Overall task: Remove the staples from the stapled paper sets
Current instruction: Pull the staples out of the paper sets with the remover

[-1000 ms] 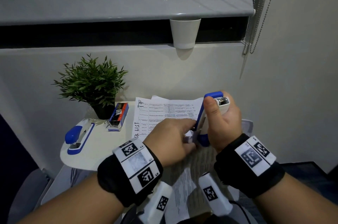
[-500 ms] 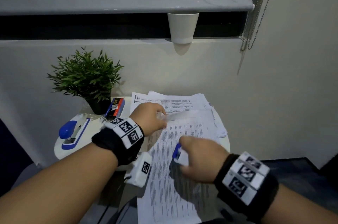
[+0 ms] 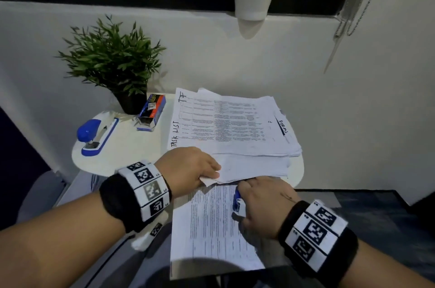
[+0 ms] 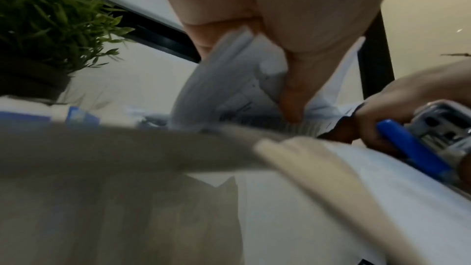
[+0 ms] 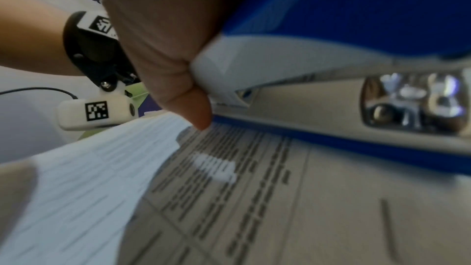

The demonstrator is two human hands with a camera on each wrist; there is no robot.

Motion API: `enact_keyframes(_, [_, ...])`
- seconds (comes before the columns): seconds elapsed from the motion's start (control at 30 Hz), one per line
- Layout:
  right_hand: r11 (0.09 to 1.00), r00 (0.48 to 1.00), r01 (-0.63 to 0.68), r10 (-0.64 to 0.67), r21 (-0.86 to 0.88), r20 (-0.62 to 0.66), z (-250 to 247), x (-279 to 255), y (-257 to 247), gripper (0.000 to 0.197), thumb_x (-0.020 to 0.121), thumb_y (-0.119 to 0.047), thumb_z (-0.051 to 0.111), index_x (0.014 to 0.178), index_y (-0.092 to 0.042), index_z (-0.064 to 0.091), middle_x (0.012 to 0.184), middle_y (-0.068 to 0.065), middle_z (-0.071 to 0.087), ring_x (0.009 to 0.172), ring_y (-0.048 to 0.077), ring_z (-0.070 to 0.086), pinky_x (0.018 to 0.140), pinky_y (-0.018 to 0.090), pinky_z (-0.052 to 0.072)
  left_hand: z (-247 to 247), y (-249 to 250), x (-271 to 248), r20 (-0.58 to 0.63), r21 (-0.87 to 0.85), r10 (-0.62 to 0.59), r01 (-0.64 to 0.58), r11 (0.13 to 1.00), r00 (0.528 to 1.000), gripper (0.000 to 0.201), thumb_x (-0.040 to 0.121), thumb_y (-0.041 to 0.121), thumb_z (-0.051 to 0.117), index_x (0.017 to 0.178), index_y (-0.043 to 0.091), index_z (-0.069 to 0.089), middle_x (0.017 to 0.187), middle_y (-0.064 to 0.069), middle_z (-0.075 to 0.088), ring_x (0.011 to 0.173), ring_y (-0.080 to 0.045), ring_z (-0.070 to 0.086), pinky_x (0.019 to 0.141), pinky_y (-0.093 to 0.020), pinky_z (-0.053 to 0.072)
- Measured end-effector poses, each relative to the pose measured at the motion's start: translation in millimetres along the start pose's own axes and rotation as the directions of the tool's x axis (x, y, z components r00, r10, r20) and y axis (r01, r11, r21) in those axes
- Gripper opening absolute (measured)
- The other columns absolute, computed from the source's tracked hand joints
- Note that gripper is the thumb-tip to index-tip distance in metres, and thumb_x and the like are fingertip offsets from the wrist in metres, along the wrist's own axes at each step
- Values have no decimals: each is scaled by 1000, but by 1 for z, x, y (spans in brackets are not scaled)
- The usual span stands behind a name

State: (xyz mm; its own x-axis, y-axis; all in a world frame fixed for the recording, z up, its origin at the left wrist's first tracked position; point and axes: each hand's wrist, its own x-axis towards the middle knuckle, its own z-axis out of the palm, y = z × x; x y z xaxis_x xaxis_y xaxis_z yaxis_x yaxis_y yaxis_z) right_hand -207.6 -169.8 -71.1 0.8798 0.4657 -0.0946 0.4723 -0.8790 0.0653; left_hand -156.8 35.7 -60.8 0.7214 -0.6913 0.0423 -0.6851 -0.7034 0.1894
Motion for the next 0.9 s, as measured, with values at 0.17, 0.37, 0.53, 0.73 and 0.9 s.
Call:
enact_keyframes(0.17, [996,1000,28,-28,80,-5,0,-29,11,38,60,-56,54,77,-22,59,78,-7,61,66,17,63,49,24,44,19,-9,-2,-51,24,49,-48,999,997,50,36,-2,81,79,24,78,92,10,73,68,-18,67,47,-25,51])
enact_keyframes(0.37, [1000,941,26,-22,8,-338,-3,-40,8,65,63,-50,49,109,-6,59,127,15,58,117,32,53,99,39,42,29,-12,-1,-153,29,85,-81,996,985,48,39,-3,80,79,23,77,93,8,73,69,-21,67,46,-32,54])
enact_keyframes(0.53, [995,995,-69,74,-79,71,32,-29,22,55,43,-62,64,79,-20,69,126,17,60,109,29,64,92,44,44,35,-8,-11,-176,-11,18,-20,1000,984,44,65,16,40,91,22,75,105,8,70,87,-21,65,68,-36,54])
enact_keyframes(0.73, [991,990,-113,119,-72,82,36,-28,12,59,39,-62,74,77,-17,71,123,22,61,106,33,64,90,47,49,40,16,-13,-83,85,-192,199,976,978,77,64,3,55,137,28,46,122,10,53,104,-21,50,92,-35,35])
enact_keyframes(0.9, [987,985,-130,139,-91,100,35,-26,6,59,39,-59,69,74,-10,71,119,26,62,104,37,65,87,49,50,37,38,-5,25,266,-274,258,929,961,92,74,6,51,148,38,6,132,3,29,118,-22,31,98,-34,22])
